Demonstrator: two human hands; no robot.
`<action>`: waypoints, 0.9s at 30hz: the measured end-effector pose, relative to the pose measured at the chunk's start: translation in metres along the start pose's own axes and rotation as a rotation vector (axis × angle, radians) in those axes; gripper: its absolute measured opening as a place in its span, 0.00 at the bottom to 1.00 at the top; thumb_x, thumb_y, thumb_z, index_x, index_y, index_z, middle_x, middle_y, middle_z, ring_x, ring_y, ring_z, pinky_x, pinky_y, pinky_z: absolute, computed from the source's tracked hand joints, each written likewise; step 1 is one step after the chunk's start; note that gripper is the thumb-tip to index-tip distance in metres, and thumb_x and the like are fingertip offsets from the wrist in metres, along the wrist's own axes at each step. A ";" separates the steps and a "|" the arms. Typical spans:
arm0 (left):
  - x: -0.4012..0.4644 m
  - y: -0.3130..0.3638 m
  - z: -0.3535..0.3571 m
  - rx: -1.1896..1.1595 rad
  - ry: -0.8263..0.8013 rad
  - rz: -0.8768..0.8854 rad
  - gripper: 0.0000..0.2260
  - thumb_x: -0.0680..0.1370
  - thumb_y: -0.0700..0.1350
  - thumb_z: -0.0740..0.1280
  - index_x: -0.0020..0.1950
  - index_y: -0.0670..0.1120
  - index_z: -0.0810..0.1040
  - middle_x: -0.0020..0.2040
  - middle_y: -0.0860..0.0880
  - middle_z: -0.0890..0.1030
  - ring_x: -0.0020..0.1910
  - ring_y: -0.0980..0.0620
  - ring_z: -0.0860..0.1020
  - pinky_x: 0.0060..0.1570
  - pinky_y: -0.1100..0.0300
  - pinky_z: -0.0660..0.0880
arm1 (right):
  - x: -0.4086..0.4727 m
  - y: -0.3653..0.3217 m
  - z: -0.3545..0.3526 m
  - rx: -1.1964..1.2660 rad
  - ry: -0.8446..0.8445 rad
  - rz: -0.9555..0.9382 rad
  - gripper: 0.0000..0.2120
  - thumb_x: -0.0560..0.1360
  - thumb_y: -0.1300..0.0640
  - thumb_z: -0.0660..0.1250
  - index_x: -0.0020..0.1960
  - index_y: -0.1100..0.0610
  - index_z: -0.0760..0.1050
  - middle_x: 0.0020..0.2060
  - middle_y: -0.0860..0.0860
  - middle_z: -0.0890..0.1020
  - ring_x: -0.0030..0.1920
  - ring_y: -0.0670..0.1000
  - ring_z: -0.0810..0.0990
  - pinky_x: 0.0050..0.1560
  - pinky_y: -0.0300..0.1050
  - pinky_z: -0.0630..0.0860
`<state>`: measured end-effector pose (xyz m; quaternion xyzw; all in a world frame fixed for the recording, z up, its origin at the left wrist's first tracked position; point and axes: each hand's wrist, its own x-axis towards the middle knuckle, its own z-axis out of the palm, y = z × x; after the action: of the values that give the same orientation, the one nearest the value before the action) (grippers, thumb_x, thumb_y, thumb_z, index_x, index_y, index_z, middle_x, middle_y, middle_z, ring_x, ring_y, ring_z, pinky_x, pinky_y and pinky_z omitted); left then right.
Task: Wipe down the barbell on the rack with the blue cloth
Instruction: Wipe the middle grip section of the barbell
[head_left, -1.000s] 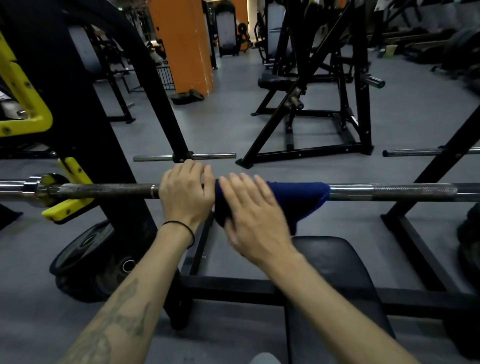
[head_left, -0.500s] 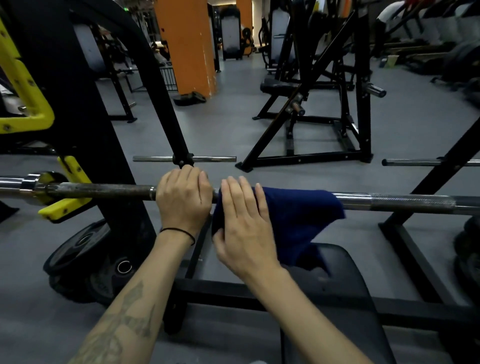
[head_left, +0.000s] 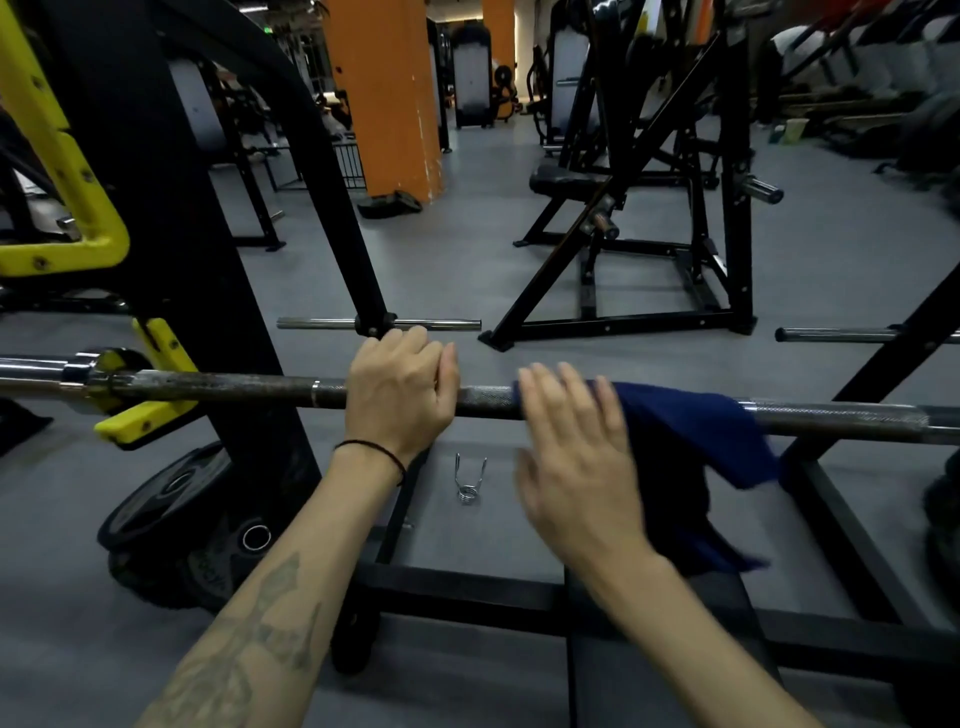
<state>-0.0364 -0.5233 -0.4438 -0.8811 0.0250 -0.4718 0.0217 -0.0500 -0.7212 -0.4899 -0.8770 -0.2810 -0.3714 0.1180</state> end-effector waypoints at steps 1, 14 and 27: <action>0.003 -0.001 0.000 0.002 -0.007 0.017 0.17 0.81 0.45 0.58 0.32 0.45 0.69 0.33 0.46 0.70 0.31 0.43 0.69 0.34 0.52 0.61 | 0.009 -0.014 0.008 0.007 -0.002 -0.040 0.35 0.75 0.55 0.69 0.79 0.62 0.64 0.76 0.58 0.70 0.78 0.59 0.65 0.80 0.59 0.53; 0.036 -0.010 -0.003 -0.048 -0.550 -0.153 0.22 0.80 0.53 0.55 0.29 0.43 0.71 0.30 0.46 0.70 0.37 0.39 0.74 0.37 0.53 0.63 | -0.020 0.087 -0.029 -0.074 -0.001 0.017 0.30 0.77 0.50 0.65 0.76 0.60 0.68 0.67 0.58 0.75 0.69 0.61 0.71 0.78 0.54 0.54; -0.004 -0.001 0.000 -0.096 -0.099 -0.181 0.16 0.82 0.49 0.54 0.37 0.47 0.69 0.36 0.48 0.72 0.36 0.47 0.70 0.38 0.55 0.60 | 0.033 -0.047 0.010 0.020 -0.121 -0.069 0.36 0.76 0.47 0.66 0.79 0.63 0.63 0.75 0.59 0.70 0.77 0.60 0.66 0.79 0.56 0.50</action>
<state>-0.0391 -0.5218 -0.4472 -0.9019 -0.0335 -0.4262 -0.0618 -0.0532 -0.6657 -0.4731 -0.8864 -0.3214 -0.3190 0.0966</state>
